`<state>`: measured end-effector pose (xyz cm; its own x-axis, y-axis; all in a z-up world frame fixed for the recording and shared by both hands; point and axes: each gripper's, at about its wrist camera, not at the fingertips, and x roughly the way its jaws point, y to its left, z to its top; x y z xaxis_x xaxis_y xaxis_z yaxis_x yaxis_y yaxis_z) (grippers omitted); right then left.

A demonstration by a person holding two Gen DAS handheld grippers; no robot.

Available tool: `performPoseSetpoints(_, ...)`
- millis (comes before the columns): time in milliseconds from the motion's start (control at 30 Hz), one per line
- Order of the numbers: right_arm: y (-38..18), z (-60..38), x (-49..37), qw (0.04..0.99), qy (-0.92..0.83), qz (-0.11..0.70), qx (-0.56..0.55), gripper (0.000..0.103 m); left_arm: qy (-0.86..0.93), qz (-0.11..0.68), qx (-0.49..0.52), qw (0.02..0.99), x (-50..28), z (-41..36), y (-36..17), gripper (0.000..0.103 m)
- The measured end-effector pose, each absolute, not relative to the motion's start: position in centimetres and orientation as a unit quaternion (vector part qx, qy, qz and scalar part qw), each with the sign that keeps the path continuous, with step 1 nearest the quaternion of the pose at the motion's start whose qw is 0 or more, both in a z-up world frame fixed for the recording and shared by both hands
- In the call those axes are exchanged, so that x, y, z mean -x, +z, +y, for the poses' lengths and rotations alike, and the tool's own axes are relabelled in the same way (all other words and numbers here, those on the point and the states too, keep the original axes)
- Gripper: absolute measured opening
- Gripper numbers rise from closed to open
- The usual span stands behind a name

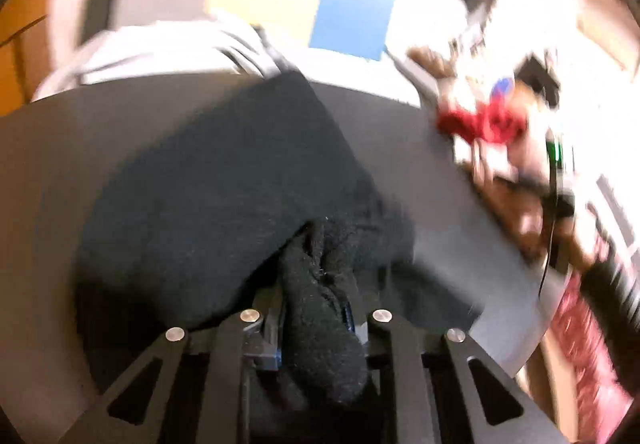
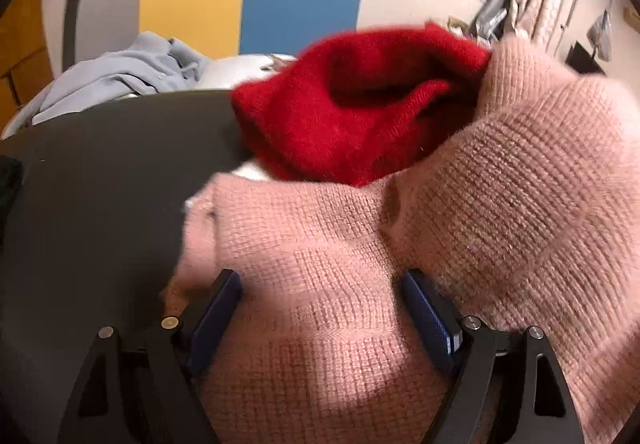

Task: Fold clothes

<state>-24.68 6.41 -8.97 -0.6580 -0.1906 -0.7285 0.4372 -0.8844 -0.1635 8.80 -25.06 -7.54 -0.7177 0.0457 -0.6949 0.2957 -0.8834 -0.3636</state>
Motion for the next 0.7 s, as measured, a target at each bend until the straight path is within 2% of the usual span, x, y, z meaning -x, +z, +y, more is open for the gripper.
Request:
performPoseSetpoints(133, -6.9, 6.1, 19.9, 0.225, -0.908, 0.113, -0.335, 0.088, -0.902, 0.303, -0.297, 0.081, -14.1, -30.0, -5.1, 0.018)
performPoseSetpoints(333, -7.1, -0.1, 10.5, 0.437, -0.809, 0.043, -0.392, 0.09, -0.892, 0.354, -0.269, 0.078, -17.1, -32.8, -5.9, 0.018)
performPoseSetpoints(433, -8.2, -5.6, 5.3, 0.515, -0.745, 0.061, -0.42, 0.09, -0.889, 0.371, -0.259, 0.075, -16.8, -33.5, -6.0, 0.018)
performPoseSetpoints(533, -9.7, -10.8, 0.8, 0.539, -0.721, 0.134, -0.415, 0.089, -0.892, 0.368, -0.253, 0.072, -16.9, -35.1, -5.0, 0.018)
performPoseSetpoints(567, -10.2, -12.4, -0.8, 0.538, -0.72, 0.169, -0.404, 0.079, -0.897, 0.357, -0.252, 0.07, -17.0, -35.5, -4.4, 0.018)
performPoseSetpoints(600, -10.7, -13.5, -2.5, 0.531, -0.724, 0.206, -0.388, 0.059, -0.902, 0.343, -0.252, 0.07, -16.8, -35.9, -3.6, 0.018)
performPoseSetpoints(633, -10.9, -14.2, -3.7, 0.53, -0.724, 0.229, -0.377, 0.051, -0.907, 0.328, -0.252, 0.076, -16.5, -36.6, -2.8, 0.018)
performPoseSetpoints(667, -10.8, -14.4, -4.4, 0.536, -0.72, 0.236, -0.372, 0.024, -0.911, 0.315, -0.253, 0.088, -16.3, -37.5, -2.0, 0.018)
performPoseSetpoints(700, -10.5, -14.4, -4.4, 0.537, -0.721, 0.231, -0.373, 0.008, -0.913, 0.3, -0.254, 0.105, -16.0, -38.8, -1.2, 0.018)
